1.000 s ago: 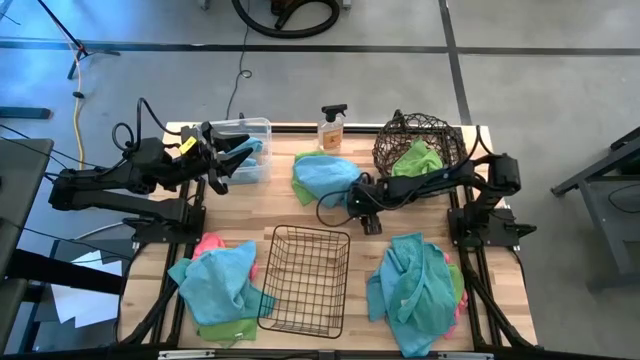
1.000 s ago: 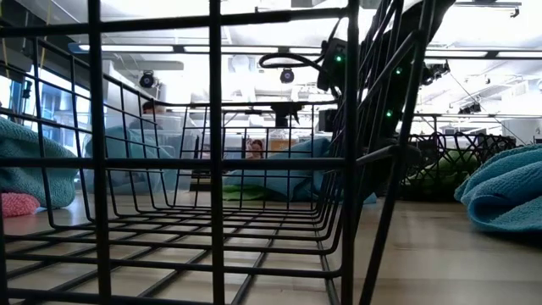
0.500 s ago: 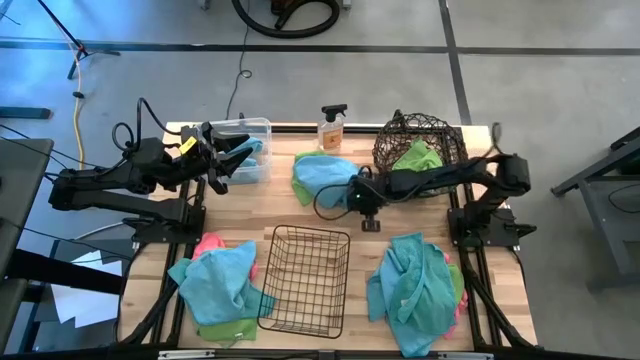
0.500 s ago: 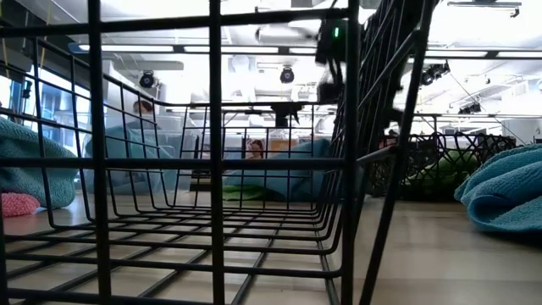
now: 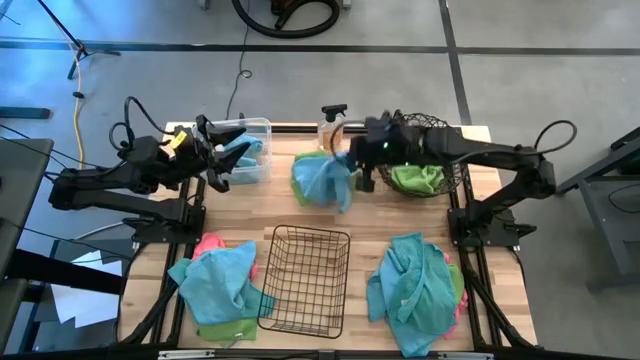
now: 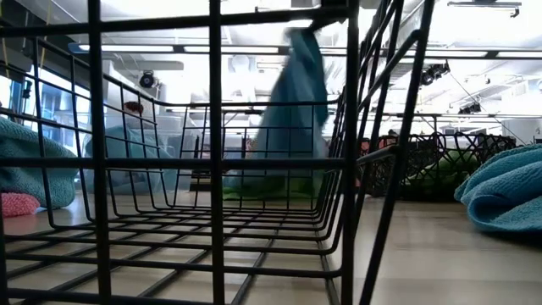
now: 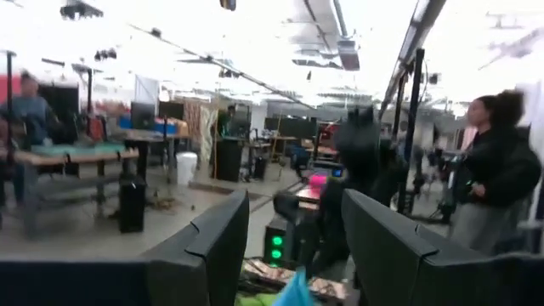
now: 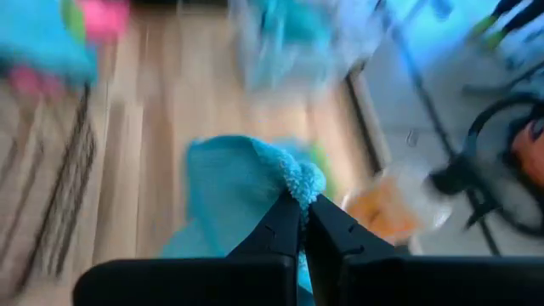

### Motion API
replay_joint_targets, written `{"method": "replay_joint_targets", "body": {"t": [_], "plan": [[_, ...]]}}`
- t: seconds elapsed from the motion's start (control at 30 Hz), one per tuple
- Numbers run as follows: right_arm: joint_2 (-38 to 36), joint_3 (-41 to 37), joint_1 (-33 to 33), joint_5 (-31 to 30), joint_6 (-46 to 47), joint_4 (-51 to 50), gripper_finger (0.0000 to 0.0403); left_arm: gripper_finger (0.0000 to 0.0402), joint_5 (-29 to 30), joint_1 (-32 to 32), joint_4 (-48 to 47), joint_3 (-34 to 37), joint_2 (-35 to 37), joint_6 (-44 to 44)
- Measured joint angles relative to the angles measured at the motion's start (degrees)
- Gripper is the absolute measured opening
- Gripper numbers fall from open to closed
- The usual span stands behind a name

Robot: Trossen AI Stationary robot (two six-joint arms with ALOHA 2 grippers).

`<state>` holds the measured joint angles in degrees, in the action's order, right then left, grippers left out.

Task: Sort microfiber towel by color & place in baskets

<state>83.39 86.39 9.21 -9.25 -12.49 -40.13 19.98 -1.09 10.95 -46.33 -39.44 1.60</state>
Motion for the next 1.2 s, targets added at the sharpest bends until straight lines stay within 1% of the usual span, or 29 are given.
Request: {"method": "replay_joint_targets", "body": {"t": [0.2, 0.37, 0.53, 0.63, 0.73, 0.87, 0.93, 1.1, 1.2], "plan": [[2.47, 11.16, 0.29, 2.4, -0.69, 0.08, 0.0001, 0.018, -0.69, -0.01, -0.9, -2.06, -5.87, 2.96], [2.94, 16.52, -0.5, 9.27, -0.87, 0.6, 0.0, 0.0196, -3.47, -0.2, -2.76, -6.54, -12.22, 2.9], [2.94, 18.91, -2.14, 16.43, -0.87, 1.03, 0.0, 0.0224, -14.37, -3.26, -8.09, -12.8, -17.98, -1.42], [2.94, 18.97, -3.14, 20.07, -0.87, 1.67, 0.0, 0.0236, -16.52, -4.86, -8.63, -15.49, -21.18, -1.5], [2.98, 18.95, -4.14, 20.34, -1.31, 1.53, 0.0, 0.0243, -20.93, -6.0, -8.32, -17.86, -23.95, -2.43], [2.98, 18.95, -5.04, 20.4, -4.23, 1.8, 0.0, 0.0244, -31.89, -6.99, -7.74, -18.75, -26.96, -4.62], [2.98, 18.95, -5.22, 20.45, -4.86, 2.97, 0.0, 0.0244, -35.68, -7.25, -5.97, -18.75, -28.3, -5.89], [2.98, 18.95, -5.18, 22.88, -5.96, 8.03, 0.0, 0.0245, -37.21, -7.31, -0.75, -18.81, -30.77, -6.95], [2.98, 18.95, -5.09, 22.97, -7.1, 11.25, 0.0, 0.0245, -40.81, -7.31, 3.9, -18.81, -32.19, -9.05]]}}
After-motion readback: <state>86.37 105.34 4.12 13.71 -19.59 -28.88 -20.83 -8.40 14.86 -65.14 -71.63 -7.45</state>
